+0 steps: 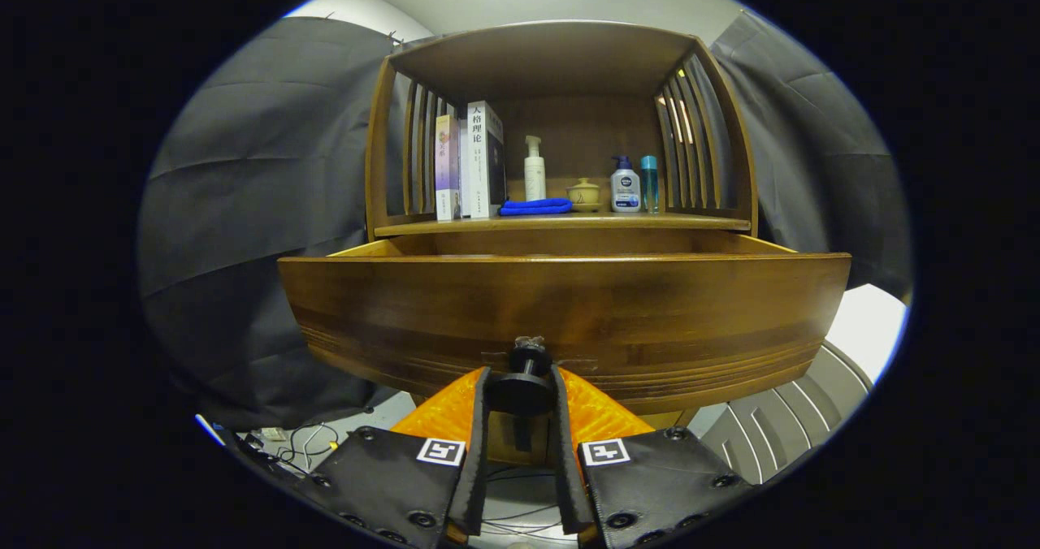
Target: Pull open the drawer, take out the items inside it, and place them on the countertop above the cabinet.
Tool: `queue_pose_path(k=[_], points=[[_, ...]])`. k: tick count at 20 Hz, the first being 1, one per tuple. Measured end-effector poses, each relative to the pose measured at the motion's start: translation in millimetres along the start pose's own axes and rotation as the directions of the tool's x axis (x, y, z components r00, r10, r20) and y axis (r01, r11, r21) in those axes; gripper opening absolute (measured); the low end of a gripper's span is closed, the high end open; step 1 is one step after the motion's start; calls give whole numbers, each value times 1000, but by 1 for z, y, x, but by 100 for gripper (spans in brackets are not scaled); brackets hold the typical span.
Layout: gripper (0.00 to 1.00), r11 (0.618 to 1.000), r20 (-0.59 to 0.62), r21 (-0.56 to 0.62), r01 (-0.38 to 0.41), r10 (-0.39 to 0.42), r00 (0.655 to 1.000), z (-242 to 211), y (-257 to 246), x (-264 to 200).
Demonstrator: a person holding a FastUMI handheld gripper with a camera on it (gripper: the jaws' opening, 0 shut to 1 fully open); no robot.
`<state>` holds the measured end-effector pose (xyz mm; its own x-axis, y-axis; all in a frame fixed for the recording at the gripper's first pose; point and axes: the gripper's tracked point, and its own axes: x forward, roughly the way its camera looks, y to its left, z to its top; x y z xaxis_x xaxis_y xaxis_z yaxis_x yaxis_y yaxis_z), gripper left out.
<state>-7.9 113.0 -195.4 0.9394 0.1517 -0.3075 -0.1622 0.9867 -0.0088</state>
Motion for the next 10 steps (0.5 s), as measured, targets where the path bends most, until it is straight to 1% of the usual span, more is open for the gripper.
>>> queue_pose_path(k=[3,5,6,8,10], points=[[38,1000,-6,0,-21,21,1000,2,-1,-2],[49,999,3,-2,-34,34,999,6,0,-6],[55,999,33,-15,-40,40,999,13,-1,-6],[66,998,117,-57,-33,39,992,44,-7,-12],[77,997,175,-61,-40,50,983,72,-11,-17]])
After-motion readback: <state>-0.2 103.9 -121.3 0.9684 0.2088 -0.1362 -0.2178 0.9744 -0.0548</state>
